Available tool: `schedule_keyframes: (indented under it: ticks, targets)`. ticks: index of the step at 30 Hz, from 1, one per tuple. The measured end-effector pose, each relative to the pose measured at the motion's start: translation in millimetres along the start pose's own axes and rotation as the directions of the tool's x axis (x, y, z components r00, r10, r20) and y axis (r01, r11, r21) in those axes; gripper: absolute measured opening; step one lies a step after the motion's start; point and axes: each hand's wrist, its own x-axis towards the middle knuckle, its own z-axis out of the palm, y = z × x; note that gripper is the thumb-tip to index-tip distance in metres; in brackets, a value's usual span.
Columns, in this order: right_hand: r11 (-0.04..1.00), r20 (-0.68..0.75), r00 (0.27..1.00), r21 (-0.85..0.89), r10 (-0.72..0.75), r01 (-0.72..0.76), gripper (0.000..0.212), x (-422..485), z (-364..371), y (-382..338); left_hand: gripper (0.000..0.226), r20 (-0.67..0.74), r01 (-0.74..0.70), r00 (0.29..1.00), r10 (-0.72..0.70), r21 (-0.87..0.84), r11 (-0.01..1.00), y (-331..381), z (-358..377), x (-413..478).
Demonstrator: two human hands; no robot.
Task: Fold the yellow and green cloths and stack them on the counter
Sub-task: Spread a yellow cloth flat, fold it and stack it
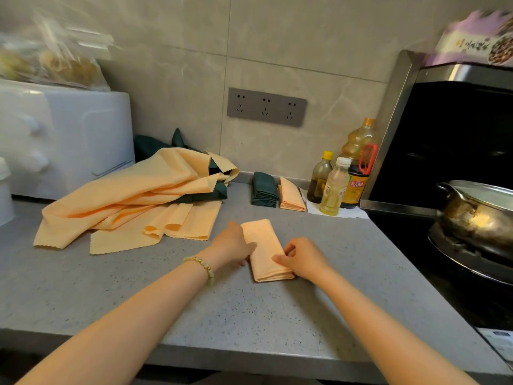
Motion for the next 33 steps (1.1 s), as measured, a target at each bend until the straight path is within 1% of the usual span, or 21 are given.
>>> schedule_keyframes:
  ticks: [2,4,6,7,9,10,11,12,13,14,17,19,21,22,24,26,27,28,29,31,33]
  targets:
    - [1.000,-0.005,1.000,0.027,-0.001,0.002,0.024,2,0,1,0.065,0.000,0.020,1.000,-0.020,-0.154,0.988,4,1,3]
    - [0.987,0.024,1.000,0.163,0.001,-0.005,0.023,8,0,5,0.064,-0.047,-0.064,0.997,0.056,-0.195,0.979,8,4,12]
    - [0.955,0.064,0.998,0.294,0.013,-0.032,0.023,11,0,8,0.066,-0.038,-0.169,0.986,0.165,-0.238,0.956,10,9,16]
    - [0.944,0.049,0.999,0.329,0.023,-0.038,0.023,15,-1,10,0.069,-0.037,-0.211,0.977,0.210,-0.300,0.930,12,12,19]
    - [0.911,-0.032,0.998,0.411,0.047,-0.030,0.029,26,-4,17,0.076,-0.070,-0.271,0.960,0.270,-0.461,0.845,17,15,31]
    - [0.863,-0.049,0.997,0.504,0.063,-0.030,0.036,30,-7,18,0.077,-0.100,-0.298,0.952,0.290,-0.526,0.797,20,15,37]
    - [0.780,-0.042,0.997,0.626,0.072,-0.030,0.044,37,-13,19,0.075,-0.134,-0.326,0.942,0.307,-0.572,0.753,26,15,47]
    - [0.673,-0.022,0.997,0.739,0.067,-0.029,0.052,43,-19,18,0.070,-0.166,-0.354,0.932,0.322,-0.605,0.713,32,15,55]
    - [0.576,-0.019,0.998,0.817,0.052,-0.014,0.059,51,-27,17,0.065,-0.198,-0.381,0.922,0.334,-0.631,0.676,40,13,64]
    - [0.521,-0.047,0.998,0.854,0.036,0.021,0.063,63,-34,17,0.062,-0.226,-0.403,0.912,0.342,-0.649,0.646,49,12,73]
    - [0.473,-0.211,0.977,0.865,0.042,0.167,0.062,118,-60,18,0.061,-0.288,-0.456,0.887,0.360,-0.672,0.584,82,3,115]
    - [0.481,-0.274,0.960,0.851,0.064,0.211,0.055,158,-76,18,0.063,-0.259,-0.421,0.903,0.344,-0.698,0.579,102,-5,144]
    - [0.560,-0.325,0.942,0.796,0.076,0.230,0.053,199,-84,21,0.062,-0.221,-0.395,0.916,0.336,-0.649,0.650,117,-10,177]
    - [0.599,-0.335,0.937,0.771,0.096,0.214,0.053,219,-82,26,0.060,-0.222,-0.416,0.908,0.355,-0.581,0.700,120,-10,193]
    - [0.654,-0.303,0.938,0.746,0.166,0.125,0.049,254,-65,40,0.056,-0.215,-0.464,0.885,0.413,-0.340,0.818,113,-8,219]
    - [0.707,-0.227,0.942,0.707,0.248,-0.016,0.040,276,-42,54,0.069,-0.097,-0.406,0.909,0.405,0.006,0.914,95,-1,239]
    - [0.738,-0.200,0.941,0.671,0.274,-0.072,0.036,284,-30,61,0.079,-0.013,-0.361,0.929,0.369,0.178,0.915,85,5,246]
    - [0.773,-0.198,0.939,0.626,0.281,-0.099,0.036,287,-23,64,0.089,0.059,-0.331,0.942,0.330,0.305,0.893,77,9,249]
    - [0.809,-0.211,0.939,0.578,0.273,-0.106,0.037,285,-20,64,0.098,0.108,-0.318,0.948,0.300,0.379,0.869,70,13,253]
    - [0.862,-0.246,0.939,0.499,0.240,-0.090,0.041,283,-14,63,0.104,0.125,-0.331,0.943,0.308,0.423,0.844,60,19,259]
    - [0.889,-0.267,0.942,0.453,0.202,-0.062,0.041,282,-13,61,0.103,0.090,-0.361,0.931,0.355,0.381,0.851,52,21,265]
